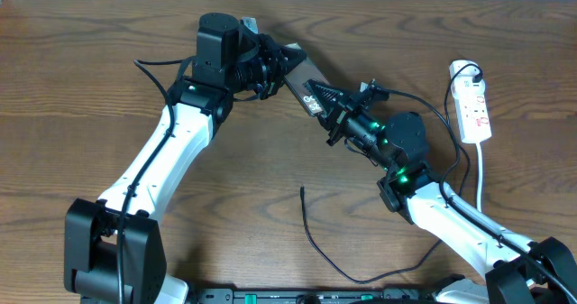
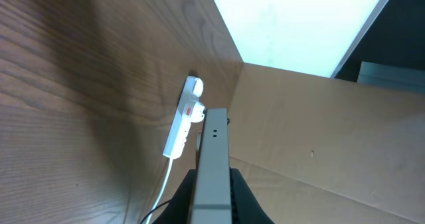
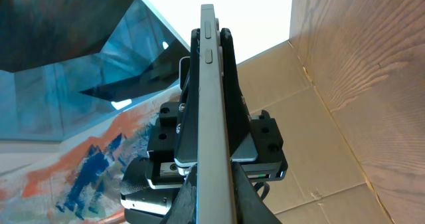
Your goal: Plug charger to phone and switch on socket
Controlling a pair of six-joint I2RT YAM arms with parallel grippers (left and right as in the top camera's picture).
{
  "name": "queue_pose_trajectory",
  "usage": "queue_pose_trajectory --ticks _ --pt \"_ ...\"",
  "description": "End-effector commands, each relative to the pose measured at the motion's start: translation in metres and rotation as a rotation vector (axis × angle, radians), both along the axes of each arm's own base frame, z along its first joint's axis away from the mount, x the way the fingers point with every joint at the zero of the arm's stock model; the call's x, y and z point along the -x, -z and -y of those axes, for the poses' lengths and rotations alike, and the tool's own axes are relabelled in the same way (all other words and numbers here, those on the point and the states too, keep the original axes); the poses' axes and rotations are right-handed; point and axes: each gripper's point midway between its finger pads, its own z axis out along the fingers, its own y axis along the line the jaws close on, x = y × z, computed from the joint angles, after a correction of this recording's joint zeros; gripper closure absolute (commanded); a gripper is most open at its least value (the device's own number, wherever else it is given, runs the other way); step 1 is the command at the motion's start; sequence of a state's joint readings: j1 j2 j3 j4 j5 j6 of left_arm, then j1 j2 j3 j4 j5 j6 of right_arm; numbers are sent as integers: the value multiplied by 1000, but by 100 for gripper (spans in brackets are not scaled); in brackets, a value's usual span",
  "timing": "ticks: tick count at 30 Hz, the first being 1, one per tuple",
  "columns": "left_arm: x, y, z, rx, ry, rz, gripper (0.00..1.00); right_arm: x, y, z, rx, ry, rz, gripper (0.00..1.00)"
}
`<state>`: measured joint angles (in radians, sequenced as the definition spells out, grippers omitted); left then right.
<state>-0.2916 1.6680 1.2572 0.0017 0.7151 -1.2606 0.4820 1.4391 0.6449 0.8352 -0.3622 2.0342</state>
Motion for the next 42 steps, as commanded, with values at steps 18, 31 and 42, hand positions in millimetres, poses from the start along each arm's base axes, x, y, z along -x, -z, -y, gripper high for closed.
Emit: queue_pose_trajectory --ticks 18,31,42 --pt "-21 -23 -50 26 -64 61 92 2 8 -4 83 -13 25 1" --pt "-23 -40 -139 111 -37 119 93 6 39 -2 382 -60 193 1" --pt "1 -53 -129 163 137 191 93 20 51 -11 511 -196 298 1"
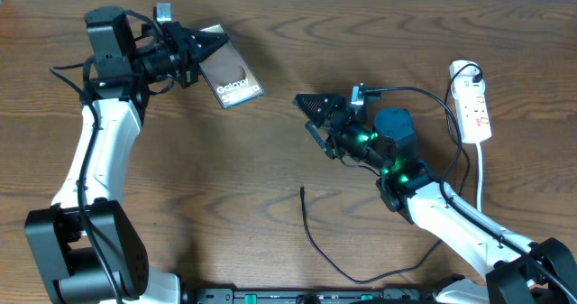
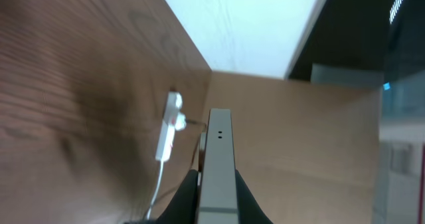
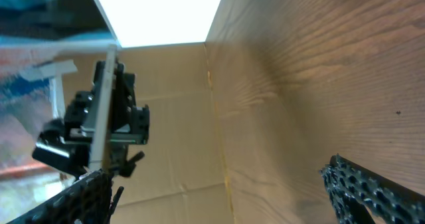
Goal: Plug charger to phone and switch on socket
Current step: 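Open the right gripper and carry the phone left with the left gripper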
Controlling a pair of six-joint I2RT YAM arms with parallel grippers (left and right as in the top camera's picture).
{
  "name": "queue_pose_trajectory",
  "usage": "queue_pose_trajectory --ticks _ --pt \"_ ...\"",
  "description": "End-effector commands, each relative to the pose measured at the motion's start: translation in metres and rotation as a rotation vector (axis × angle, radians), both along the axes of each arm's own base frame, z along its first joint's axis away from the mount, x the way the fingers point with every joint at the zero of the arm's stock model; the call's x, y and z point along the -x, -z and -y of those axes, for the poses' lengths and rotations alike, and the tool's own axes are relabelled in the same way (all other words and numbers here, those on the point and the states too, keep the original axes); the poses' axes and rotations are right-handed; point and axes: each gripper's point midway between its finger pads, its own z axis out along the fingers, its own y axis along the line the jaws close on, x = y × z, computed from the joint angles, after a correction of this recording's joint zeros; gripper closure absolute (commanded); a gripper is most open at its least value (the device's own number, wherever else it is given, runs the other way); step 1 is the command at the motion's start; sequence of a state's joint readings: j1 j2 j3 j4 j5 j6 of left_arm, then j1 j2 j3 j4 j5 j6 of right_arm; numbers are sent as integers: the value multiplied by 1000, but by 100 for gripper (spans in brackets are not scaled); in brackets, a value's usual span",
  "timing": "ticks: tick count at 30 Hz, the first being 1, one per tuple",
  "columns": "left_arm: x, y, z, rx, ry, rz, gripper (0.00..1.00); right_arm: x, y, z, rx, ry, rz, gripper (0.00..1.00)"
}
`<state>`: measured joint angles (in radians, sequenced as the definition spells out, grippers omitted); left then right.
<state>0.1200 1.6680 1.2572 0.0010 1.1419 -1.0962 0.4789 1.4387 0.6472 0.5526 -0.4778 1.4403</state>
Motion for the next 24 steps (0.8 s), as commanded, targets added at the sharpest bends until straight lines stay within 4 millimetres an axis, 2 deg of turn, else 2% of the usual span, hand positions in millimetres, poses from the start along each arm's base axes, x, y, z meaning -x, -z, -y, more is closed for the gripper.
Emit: queue_pose_trajectory --ticks 1,8,12,15,19,24 --pt "17 -27 11 40 123 83 93 -1 -12 -2 47 -62 73 1" --pt "16 -27 10 15 127 130 93 -4 1 8 365 -163 8 1" --pt "16 -27 10 14 129 132 93 3 11 24 604 -244 11 1" --pt "16 -27 10 14 128 132 93 11 17 24 676 -320 74 1" --pt "16 -27 10 4 132 149 92 23 28 25 708 -360 52 1" --pt "16 -27 10 3 132 152 92 26 44 33 783 -300 -39 1"
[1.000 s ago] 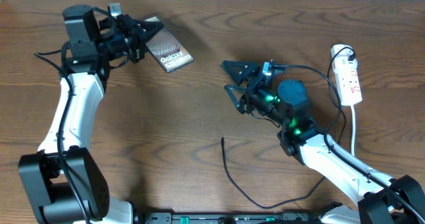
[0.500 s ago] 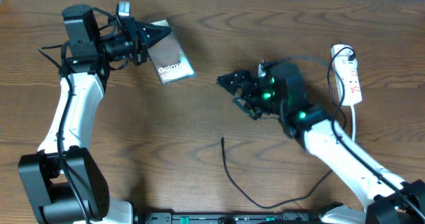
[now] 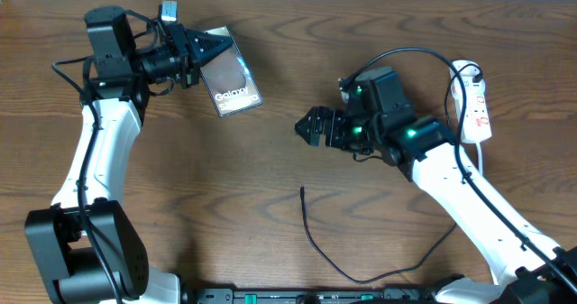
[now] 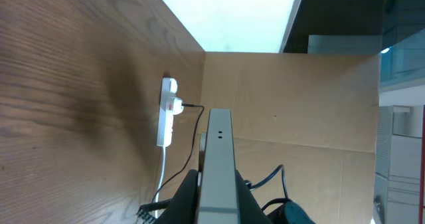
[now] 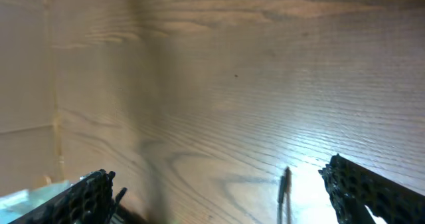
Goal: Plug charger to phone and switch on socket
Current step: 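Open the right gripper and carry the phone left with the left gripper, then lower the right gripper and grasp the black cable near its plug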
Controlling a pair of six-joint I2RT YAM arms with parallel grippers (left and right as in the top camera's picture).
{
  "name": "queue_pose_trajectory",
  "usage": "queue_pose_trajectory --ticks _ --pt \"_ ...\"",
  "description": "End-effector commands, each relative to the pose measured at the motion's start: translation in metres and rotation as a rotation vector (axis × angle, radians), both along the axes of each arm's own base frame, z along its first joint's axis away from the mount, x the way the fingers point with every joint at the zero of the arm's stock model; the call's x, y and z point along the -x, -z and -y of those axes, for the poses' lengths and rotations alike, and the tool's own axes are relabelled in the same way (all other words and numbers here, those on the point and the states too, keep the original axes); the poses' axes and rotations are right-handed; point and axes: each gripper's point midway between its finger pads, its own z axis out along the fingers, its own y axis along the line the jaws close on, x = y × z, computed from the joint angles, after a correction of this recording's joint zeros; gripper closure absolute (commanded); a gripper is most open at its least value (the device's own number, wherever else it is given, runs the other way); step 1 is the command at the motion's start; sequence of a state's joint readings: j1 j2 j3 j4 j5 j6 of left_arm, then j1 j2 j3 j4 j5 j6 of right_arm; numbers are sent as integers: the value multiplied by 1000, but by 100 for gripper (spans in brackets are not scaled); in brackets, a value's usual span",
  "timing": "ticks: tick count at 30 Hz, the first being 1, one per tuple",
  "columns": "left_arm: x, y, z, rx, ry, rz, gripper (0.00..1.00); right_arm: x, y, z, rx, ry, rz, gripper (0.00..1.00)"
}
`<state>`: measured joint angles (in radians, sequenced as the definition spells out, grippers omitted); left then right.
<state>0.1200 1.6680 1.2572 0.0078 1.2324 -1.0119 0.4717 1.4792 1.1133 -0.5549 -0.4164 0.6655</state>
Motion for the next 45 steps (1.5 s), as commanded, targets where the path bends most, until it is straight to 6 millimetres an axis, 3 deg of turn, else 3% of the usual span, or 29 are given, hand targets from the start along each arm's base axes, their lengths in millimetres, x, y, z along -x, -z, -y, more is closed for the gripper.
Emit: queue_pose_trajectory --ticks 1,12,16,22,29,34,45 --pt "5 -20 2 3 35 68 93 3 21 10 123 54 -30 1" --pt "4 -19 2 -6 32 81 93 47 110 5 376 12 -273 2" --pt "4 -19 2 -11 34 91 92 61 131 -3 410 -5 -337 5" --pt "4 -19 2 -18 36 104 93 79 140 -16 448 -52 -346 7" --pt "4 -19 2 -18 36 103 93 92 152 -11 576 -15 -322 11" --pt "4 -19 2 -18 36 103 93 97 168 -9 607 -24 -358 24" --pt "4 -19 1 -24 35 113 93 94 169 -7 604 20 -369 44"
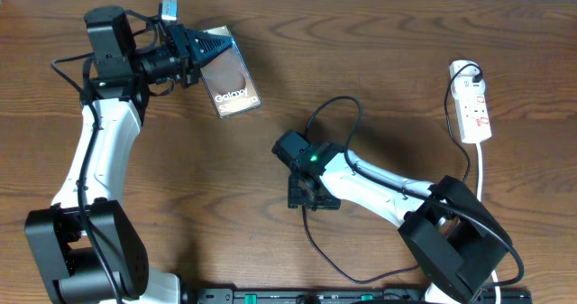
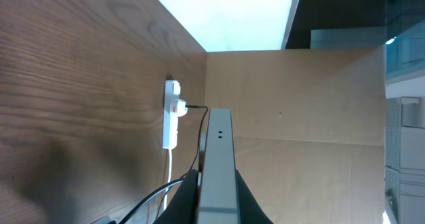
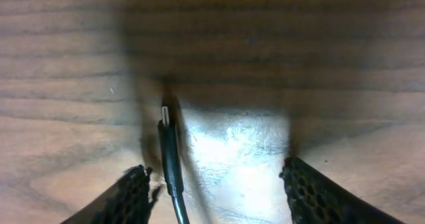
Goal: Plug charger to phone and switch on socket
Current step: 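Lower the right gripper and grasp the black cable near its plug, then lift the cable plug with the right gripper toward the phone's bottom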
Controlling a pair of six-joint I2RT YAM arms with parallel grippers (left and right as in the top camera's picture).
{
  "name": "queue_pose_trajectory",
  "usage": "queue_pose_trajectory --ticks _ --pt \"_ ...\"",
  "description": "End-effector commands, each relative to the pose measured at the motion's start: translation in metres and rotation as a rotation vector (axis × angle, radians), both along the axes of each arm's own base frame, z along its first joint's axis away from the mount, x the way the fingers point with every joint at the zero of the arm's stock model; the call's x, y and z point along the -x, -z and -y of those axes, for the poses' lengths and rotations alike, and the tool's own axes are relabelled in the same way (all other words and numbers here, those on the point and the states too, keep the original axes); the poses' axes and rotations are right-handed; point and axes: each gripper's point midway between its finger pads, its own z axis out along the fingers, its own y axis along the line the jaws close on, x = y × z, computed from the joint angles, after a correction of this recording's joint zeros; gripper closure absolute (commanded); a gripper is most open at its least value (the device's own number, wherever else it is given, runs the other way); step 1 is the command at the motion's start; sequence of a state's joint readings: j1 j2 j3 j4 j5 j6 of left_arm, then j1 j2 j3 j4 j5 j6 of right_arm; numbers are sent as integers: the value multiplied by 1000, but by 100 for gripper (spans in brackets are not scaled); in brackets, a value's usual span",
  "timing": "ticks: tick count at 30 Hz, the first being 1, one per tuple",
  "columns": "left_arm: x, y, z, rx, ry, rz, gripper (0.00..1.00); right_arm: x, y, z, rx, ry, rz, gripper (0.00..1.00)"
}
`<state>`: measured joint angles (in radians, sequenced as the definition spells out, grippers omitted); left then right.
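My left gripper point(image 1: 200, 47) is shut on the phone point(image 1: 230, 77), a dark handset marked Galaxy, held up off the table at the upper left; the left wrist view shows its grey edge point(image 2: 217, 164) between the fingers. The black charger cable point(image 1: 317, 247) lies on the table, its free plug end point(image 3: 167, 127) near the left finger of my right gripper point(image 3: 216, 191), which is open and low over it. In the overhead view the right gripper point(image 1: 306, 196) covers that end. The white socket strip point(image 1: 472, 105) lies at the far right with the charger plugged in.
A white lead runs down from the socket strip along the table's right side point(image 1: 481, 173). The black cable loops from the strip past the right arm point(image 1: 379, 187). A cardboard wall point(image 2: 299, 117) stands beyond the table.
My right gripper has moved from mid-table, right of centre, down and left to sit low over the cable's free end. The left gripper still holds the phone in the same place.
Both grippers were shut on the phone at mid-table. Then the right one had let go and stood open, and the left had the phone at the upper left. The right arm then swung over the table, and now its open gripper is over the cable's plug end.
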<state>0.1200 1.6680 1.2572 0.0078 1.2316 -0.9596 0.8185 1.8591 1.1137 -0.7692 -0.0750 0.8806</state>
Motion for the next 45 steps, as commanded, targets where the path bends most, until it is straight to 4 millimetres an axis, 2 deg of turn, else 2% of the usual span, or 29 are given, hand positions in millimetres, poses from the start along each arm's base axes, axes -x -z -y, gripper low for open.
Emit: queue_pose_trajectory --ticks 1,5,12,19,22,23,27,36,39,41,42,45 --pt "4 -19 1 -2 25 67 93 -4 8 6 29 34 1 45" --pt "1 -18 0 -10 9 66 93 -6 8 5 26 42 8 55" --pt "-1 -17 -1 -17 -5 65 93 -11 8 7 33 59 25 57" --pt "-1 -17 -1 -16 -4 64 93 -13 8 8 31 70 31 67" --pt "-1 -17 -1 -16 -4 64 93 -13 8 7 31 70 32 75" --pt "-1 -17 -1 -16 -4 65 93 -13 8 7 30 70 32 83" --pt "-1 -17 -1 -16 -4 64 93 -13 8 7 30 70 32 99" --pt "-1 -17 -1 -16 -4 65 93 -10 7 4 4 42 2 99" --pt "-1 -17 -1 -16 -4 65 93 -3 2 -15 -144 -51 -72 99" --pt "-1 -17 -1 -17 -4 65 92 3 -12 -45 -367 -224 -119 99" --pt "-1 -17 -2 -18 -6 66 93 8 -26 -61 -519 -313 -144 99" --pt "-2 -18 -5 -19 -13 73 93 9 -49 -74 -717 -380 -173 99"
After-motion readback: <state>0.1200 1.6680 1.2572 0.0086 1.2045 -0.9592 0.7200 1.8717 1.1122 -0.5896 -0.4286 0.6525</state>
